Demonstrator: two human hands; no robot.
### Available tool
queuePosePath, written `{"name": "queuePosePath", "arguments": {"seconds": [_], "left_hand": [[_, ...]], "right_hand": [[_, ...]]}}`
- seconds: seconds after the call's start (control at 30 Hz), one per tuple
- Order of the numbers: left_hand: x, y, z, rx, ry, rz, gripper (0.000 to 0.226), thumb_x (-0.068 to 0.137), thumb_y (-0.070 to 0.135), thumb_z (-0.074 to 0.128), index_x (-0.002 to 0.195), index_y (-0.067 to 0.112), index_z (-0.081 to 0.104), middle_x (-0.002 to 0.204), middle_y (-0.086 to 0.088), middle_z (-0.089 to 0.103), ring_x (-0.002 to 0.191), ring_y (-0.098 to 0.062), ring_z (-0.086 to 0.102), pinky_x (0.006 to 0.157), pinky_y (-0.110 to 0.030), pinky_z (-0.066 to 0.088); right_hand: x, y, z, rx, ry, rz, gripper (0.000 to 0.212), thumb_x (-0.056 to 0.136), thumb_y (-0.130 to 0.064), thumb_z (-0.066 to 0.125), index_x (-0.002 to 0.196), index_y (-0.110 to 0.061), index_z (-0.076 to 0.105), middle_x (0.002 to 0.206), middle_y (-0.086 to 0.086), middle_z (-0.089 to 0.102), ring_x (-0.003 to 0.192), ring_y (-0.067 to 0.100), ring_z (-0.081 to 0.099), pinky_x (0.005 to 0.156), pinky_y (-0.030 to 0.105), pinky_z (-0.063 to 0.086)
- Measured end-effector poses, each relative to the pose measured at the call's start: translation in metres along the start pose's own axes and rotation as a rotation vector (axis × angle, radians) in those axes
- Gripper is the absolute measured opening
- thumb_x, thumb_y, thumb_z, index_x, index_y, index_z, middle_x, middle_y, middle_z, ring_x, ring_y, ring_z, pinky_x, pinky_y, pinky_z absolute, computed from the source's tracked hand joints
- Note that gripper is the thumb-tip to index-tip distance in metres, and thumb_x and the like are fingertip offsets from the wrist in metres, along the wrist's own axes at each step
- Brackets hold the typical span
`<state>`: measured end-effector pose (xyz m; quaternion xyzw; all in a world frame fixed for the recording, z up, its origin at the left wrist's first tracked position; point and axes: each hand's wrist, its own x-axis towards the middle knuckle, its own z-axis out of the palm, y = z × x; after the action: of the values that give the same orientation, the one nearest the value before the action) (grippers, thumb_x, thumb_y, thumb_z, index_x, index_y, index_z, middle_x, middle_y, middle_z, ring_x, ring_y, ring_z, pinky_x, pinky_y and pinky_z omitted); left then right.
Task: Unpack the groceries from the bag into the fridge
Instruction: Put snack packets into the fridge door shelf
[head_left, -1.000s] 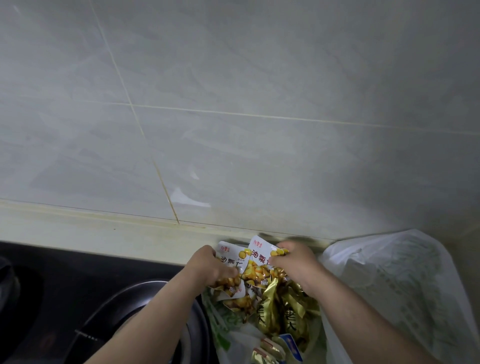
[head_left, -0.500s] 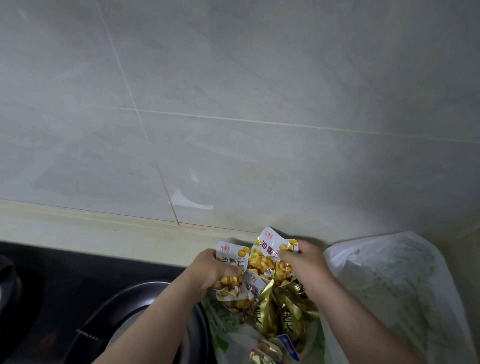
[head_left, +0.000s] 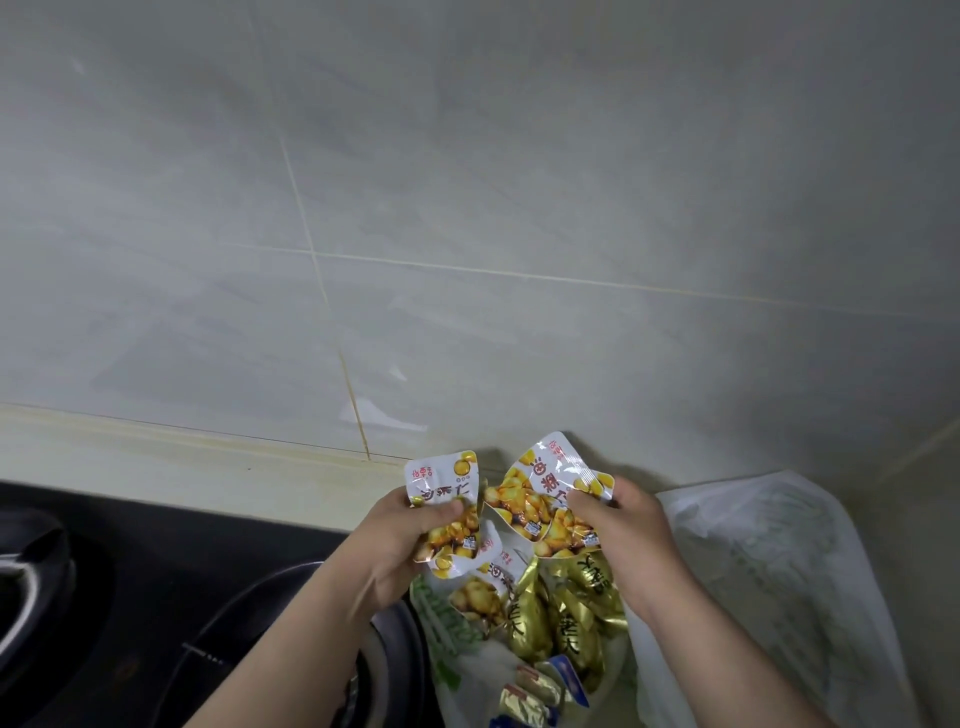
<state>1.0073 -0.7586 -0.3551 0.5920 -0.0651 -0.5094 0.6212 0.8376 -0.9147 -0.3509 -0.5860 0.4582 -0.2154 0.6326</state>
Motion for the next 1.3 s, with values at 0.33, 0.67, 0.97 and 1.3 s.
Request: {"name": "queuePosePath", "arguments": {"seconds": [0.33,0.67,0.97,1.3], "left_hand": [[-0.058,0.011,0.001,-0.113,0.023,0.110,0.044,0.074,0.014,0.071,0.115,0.000,0.063,0.108,-0.021,0.072,0.097,-0.037,0.070,0.071,-0.039,0.060],[-0.126,0.026,-0.003,-0.147,0.051,0.098,0.029,0.097,0.013,0.052,0.116,-0.006,0.062,0.096,-0.021,0.071,0.089,-0.035,0.069,0.080,-0.045,0.059],[-0.187,0.031,-0.021,-0.130,0.127,0.172,0.029,0.098,0.011,0.049,0.117,-0.007,0.061,0.112,-0.027,0.068,0.107,-0.044,0.065,0.093,-0.051,0.053],[-0.251,0.025,-0.035,-0.157,0.272,0.360,0.029,0.095,0.011,0.058,0.112,-0.011,0.061,0.104,-0.030,0.069,0.092,-0.042,0.070,0.069,-0.040,0.060]], "right_hand": [[-0.052,-0.030,0.002,0.105,0.006,-0.064,0.006,0.085,-0.007,0.068,0.088,-0.009,0.074,0.088,0.008,0.077,0.086,0.031,0.073,0.087,0.054,0.056],[-0.104,-0.048,0.012,0.141,-0.041,-0.127,0.009,0.085,-0.009,0.069,0.087,-0.014,0.076,0.091,0.009,0.077,0.089,0.031,0.073,0.091,0.056,0.054],[-0.148,-0.064,0.027,0.133,-0.086,-0.191,0.008,0.086,-0.005,0.067,0.087,-0.008,0.074,0.087,0.009,0.077,0.087,0.031,0.073,0.084,0.045,0.057],[-0.180,-0.074,0.048,0.044,-0.208,-0.239,0.007,0.087,-0.010,0.068,0.088,-0.009,0.074,0.084,0.007,0.077,0.079,0.029,0.074,0.080,0.045,0.059]]}}
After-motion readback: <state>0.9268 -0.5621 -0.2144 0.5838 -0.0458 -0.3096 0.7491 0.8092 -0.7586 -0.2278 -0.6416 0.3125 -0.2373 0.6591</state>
